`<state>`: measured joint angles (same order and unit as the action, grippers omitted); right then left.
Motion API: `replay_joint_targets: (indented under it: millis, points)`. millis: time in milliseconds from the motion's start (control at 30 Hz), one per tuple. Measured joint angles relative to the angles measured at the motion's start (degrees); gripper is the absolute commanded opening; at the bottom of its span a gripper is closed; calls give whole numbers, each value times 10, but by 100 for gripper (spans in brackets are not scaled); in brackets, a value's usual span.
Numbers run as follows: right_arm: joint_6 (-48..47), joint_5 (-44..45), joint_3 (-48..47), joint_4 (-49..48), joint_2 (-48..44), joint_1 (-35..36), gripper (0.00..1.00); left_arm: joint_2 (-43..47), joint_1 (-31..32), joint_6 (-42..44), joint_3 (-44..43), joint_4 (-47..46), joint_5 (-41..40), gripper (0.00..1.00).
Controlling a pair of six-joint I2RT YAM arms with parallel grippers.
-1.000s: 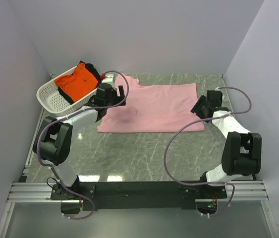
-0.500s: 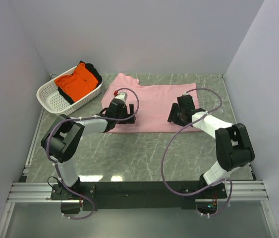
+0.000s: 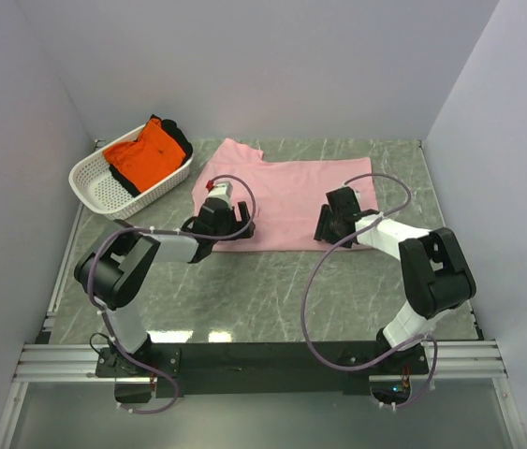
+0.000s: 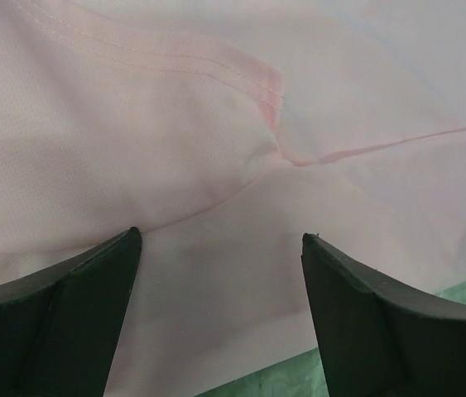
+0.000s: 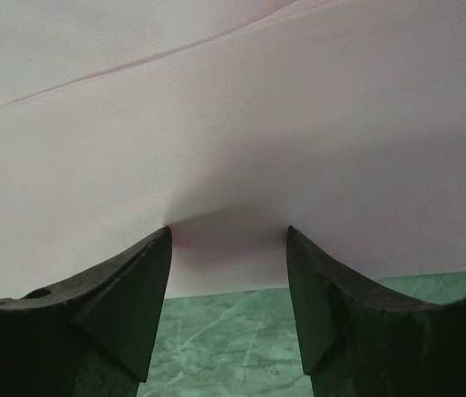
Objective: Fold and stack the t-shirts
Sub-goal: Fold the tshirt
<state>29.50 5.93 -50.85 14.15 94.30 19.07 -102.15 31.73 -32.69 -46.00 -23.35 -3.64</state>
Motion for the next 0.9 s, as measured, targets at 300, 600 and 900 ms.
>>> replay_joint_targets:
  millis: [300,600,900]
  points:
    - [1,-22,67,6,-68,2,65,50,35,-33,80,-42,-5,86]
    - [9,-73,112,18,-120,3,65,92,86,-83,145,-68,-19,87]
    - [26,-100,163,37,-188,3,66,154,95,-127,182,-30,-22,88]
